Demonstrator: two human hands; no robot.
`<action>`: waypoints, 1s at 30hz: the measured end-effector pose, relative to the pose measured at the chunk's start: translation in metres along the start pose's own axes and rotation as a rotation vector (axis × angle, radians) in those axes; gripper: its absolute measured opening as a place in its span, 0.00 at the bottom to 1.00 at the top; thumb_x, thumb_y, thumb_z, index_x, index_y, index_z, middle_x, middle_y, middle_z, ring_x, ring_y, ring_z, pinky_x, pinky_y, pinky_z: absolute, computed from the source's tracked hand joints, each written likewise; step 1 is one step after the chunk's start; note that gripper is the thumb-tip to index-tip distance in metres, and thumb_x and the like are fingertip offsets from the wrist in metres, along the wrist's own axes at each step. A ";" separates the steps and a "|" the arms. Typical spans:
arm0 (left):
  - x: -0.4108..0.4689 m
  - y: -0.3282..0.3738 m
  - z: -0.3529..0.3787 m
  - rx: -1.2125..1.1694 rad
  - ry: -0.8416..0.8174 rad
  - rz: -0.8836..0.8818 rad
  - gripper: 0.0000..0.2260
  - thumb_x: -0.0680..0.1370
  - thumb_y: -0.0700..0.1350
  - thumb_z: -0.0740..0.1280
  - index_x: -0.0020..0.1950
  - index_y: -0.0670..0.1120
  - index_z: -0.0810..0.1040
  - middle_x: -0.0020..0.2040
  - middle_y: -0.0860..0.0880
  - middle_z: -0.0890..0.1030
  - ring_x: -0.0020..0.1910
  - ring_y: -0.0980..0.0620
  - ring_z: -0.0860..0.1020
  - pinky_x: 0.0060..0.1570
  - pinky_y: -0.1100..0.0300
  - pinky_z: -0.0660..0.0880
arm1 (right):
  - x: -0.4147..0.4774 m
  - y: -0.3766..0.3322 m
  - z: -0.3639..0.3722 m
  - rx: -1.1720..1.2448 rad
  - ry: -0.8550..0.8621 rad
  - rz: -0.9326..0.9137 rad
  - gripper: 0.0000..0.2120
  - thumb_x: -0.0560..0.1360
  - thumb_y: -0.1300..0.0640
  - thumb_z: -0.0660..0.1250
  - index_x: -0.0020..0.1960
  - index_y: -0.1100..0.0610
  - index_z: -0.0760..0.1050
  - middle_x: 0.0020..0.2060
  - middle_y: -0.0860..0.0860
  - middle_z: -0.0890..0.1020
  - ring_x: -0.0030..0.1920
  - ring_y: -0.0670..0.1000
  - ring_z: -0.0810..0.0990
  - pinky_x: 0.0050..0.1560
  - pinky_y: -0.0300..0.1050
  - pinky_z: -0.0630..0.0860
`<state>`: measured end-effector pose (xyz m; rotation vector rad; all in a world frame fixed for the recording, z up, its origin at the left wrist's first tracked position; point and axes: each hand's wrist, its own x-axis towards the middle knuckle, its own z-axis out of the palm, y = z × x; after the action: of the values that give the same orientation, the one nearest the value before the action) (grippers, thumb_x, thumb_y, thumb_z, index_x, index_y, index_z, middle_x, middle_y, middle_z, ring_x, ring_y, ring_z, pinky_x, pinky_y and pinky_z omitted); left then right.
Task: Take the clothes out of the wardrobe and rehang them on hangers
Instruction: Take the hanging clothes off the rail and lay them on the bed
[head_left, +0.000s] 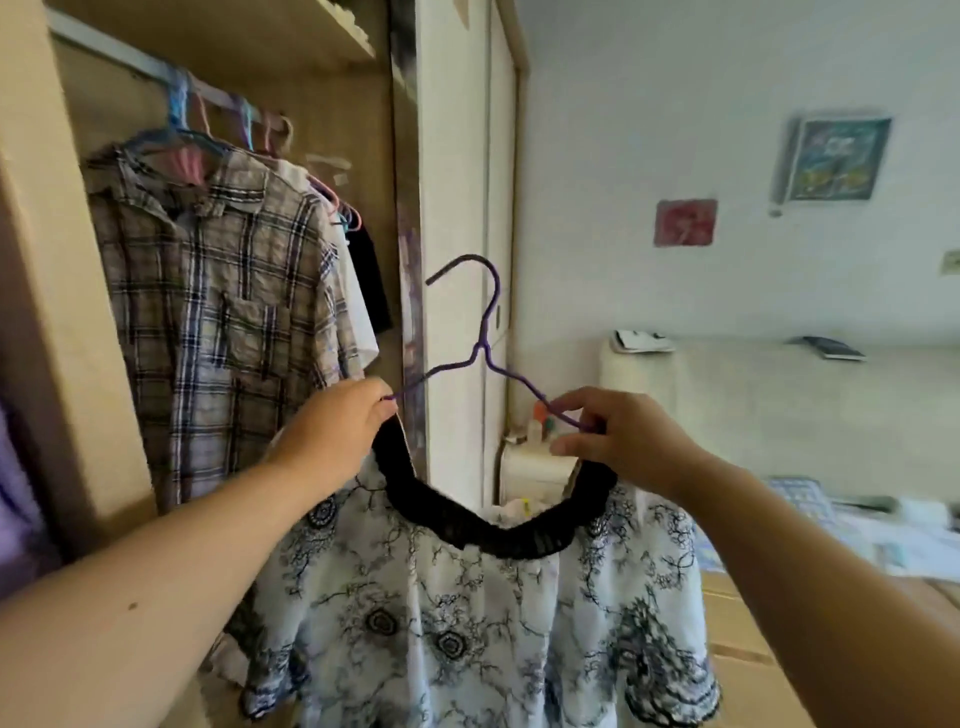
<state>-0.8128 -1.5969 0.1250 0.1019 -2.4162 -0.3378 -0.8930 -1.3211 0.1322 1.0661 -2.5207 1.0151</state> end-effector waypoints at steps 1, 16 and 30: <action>-0.007 0.012 0.010 -0.052 -0.035 0.060 0.08 0.81 0.44 0.61 0.43 0.45 0.72 0.38 0.48 0.72 0.39 0.46 0.70 0.34 0.54 0.59 | -0.016 0.000 0.003 -0.008 0.013 0.029 0.13 0.69 0.50 0.74 0.52 0.45 0.78 0.28 0.44 0.70 0.27 0.41 0.68 0.30 0.31 0.66; -0.049 0.148 0.117 -0.177 -0.324 0.483 0.07 0.80 0.46 0.62 0.44 0.45 0.73 0.39 0.48 0.72 0.41 0.45 0.73 0.39 0.53 0.67 | -0.256 0.073 -0.051 -0.056 0.107 0.543 0.06 0.77 0.52 0.65 0.43 0.49 0.78 0.33 0.46 0.77 0.33 0.44 0.73 0.36 0.40 0.68; -0.191 0.387 0.298 -0.125 -0.931 0.711 0.10 0.82 0.50 0.58 0.55 0.47 0.76 0.49 0.47 0.75 0.47 0.47 0.73 0.44 0.54 0.69 | -0.536 0.188 -0.079 0.004 -0.025 1.197 0.09 0.79 0.53 0.61 0.41 0.52 0.75 0.34 0.47 0.75 0.36 0.47 0.73 0.36 0.33 0.67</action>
<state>-0.8540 -1.1294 -0.1082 -1.1786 -3.0709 -0.2154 -0.6478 -0.8815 -0.1420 -0.6080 -3.1002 1.1716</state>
